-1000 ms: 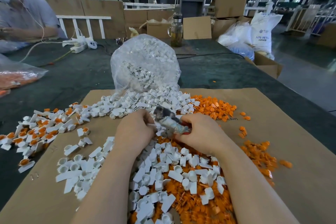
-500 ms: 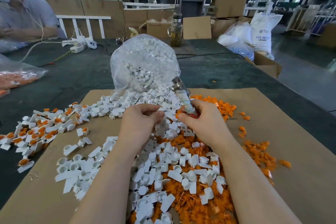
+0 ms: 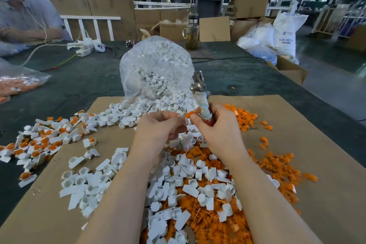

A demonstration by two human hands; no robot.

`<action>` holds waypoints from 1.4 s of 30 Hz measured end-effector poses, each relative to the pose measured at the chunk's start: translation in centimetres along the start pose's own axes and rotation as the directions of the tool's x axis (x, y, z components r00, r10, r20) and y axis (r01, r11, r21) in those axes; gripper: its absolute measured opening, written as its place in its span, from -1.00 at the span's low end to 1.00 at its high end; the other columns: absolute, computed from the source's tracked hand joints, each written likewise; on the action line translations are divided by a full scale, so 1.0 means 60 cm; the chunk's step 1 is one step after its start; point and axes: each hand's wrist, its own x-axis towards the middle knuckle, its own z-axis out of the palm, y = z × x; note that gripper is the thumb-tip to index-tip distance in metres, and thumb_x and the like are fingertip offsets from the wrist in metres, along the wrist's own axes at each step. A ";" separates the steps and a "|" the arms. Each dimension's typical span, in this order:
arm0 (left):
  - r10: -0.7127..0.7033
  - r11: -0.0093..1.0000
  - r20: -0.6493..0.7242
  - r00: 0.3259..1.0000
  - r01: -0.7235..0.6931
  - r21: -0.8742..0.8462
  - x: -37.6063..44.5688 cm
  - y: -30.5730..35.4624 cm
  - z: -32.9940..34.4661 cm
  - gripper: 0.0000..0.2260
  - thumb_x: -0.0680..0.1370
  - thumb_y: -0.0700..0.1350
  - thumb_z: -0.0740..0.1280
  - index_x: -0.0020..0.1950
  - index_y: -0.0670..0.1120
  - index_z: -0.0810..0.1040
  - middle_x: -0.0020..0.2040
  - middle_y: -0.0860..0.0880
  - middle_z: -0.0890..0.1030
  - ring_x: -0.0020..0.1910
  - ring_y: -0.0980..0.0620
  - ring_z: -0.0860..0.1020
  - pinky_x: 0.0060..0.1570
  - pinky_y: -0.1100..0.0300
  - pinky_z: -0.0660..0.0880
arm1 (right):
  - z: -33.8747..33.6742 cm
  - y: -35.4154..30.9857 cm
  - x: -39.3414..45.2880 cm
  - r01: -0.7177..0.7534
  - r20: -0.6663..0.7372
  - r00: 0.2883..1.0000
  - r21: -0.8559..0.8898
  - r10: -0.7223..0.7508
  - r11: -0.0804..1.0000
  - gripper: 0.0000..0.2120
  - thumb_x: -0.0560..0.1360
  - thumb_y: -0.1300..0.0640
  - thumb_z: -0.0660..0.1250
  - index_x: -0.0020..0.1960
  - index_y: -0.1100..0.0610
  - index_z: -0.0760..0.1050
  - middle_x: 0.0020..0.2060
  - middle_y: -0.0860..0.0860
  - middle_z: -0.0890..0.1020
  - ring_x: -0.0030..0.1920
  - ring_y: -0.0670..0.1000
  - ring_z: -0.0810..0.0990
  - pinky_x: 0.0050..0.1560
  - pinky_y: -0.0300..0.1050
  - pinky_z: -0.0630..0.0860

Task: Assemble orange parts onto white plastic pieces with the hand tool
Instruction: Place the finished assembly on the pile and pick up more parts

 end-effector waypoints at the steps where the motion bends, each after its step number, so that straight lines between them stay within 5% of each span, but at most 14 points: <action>1: -0.011 1.000 0.008 1.000 0.011 -0.024 -0.001 0.001 0.000 -0.91 0.43 -0.24 0.51 -0.24 -0.12 0.66 -0.24 -0.17 0.72 -0.26 0.01 0.70 -0.42 0.34 0.50 | 0.001 0.000 0.000 0.002 -0.012 1.000 -0.001 -0.002 1.000 -0.88 0.50 0.01 0.42 -0.02 0.03 0.56 -0.25 -0.15 0.60 -0.24 -0.20 0.57 -0.25 -0.29 0.45; 13: 0.072 0.996 0.040 0.997 -0.069 -0.064 -0.008 0.007 0.003 -0.85 0.44 -0.28 0.50 -0.31 -0.09 0.69 -0.27 -0.16 0.71 -0.29 -0.02 0.71 -0.35 0.29 0.57 | 0.005 -0.005 -0.006 0.133 -0.108 0.984 -0.062 -0.139 0.989 -0.80 0.47 0.04 0.45 -0.17 -0.13 0.43 -0.36 -0.18 0.52 -0.25 -0.20 0.53 -0.32 -0.36 0.40; 24: 0.197 0.972 -0.013 0.980 -0.193 0.136 -0.005 0.000 0.008 -0.91 0.40 -0.20 0.56 -0.23 -0.09 0.68 -0.34 -0.05 0.70 -0.27 -0.01 0.71 -0.26 0.27 0.60 | 0.007 -0.002 -0.007 0.167 -0.115 0.976 -0.152 -0.185 0.974 -0.69 0.46 0.07 0.46 -0.24 -0.18 0.35 -0.41 -0.20 0.48 -0.25 -0.24 0.51 -0.39 -0.36 0.33; 35: 0.225 0.964 -0.083 0.971 -0.210 0.164 -0.001 -0.004 0.011 -0.90 0.41 -0.17 0.55 -0.25 -0.02 0.68 -0.35 -0.01 0.70 -0.28 0.03 0.70 -0.07 0.05 0.63 | 0.007 -0.003 -0.002 0.130 -0.044 0.990 -0.101 -0.135 0.986 -0.84 0.49 0.05 0.44 -0.11 -0.08 0.45 -0.35 -0.23 0.51 -0.29 -0.22 0.53 -0.31 -0.34 0.35; 42: 0.251 0.953 -0.114 0.961 -0.224 0.206 -0.003 -0.005 0.013 -0.89 0.39 -0.09 0.58 -0.26 -0.01 0.66 -0.35 0.02 0.69 -0.29 0.03 0.69 -0.13 0.10 0.63 | 0.007 -0.005 -0.002 0.092 0.023 0.996 -0.086 -0.091 0.992 -0.88 0.49 0.16 0.40 -0.10 -0.02 0.49 -0.37 -0.17 0.51 -0.30 -0.19 0.51 -0.34 -0.31 0.35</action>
